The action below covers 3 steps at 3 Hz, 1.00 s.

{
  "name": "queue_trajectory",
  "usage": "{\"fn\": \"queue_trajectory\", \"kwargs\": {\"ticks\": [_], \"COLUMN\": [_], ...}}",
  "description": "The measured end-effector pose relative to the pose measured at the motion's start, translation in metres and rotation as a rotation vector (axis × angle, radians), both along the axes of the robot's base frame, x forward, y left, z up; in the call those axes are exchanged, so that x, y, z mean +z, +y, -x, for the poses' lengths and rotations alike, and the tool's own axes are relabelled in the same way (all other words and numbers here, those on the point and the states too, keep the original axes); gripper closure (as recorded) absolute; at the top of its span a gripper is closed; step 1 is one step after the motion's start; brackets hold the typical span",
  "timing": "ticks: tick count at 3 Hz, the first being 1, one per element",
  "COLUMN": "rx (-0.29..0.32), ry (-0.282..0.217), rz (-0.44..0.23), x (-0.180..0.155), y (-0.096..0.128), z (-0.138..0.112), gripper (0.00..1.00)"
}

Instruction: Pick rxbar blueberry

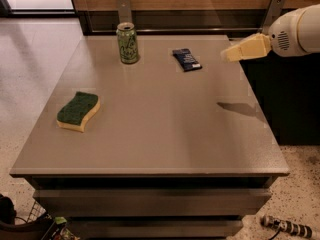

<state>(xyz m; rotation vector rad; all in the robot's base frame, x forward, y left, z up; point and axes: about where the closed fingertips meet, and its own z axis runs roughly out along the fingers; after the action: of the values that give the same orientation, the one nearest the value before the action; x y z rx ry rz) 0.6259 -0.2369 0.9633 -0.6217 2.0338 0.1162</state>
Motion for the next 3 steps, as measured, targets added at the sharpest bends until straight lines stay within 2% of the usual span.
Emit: {"fn": "queue_trajectory", "kwargs": {"ticks": [1, 2, 3], "rx": [0.012, 0.044, 0.101], "ry": [0.002, 0.014, 0.044], "rz": [-0.007, -0.052, -0.142], "x": [-0.004, -0.019, -0.049], "y": [0.007, 0.024, 0.057], "z": [-0.006, -0.021, -0.049], "gripper": [0.00, 0.00, 0.00]}}
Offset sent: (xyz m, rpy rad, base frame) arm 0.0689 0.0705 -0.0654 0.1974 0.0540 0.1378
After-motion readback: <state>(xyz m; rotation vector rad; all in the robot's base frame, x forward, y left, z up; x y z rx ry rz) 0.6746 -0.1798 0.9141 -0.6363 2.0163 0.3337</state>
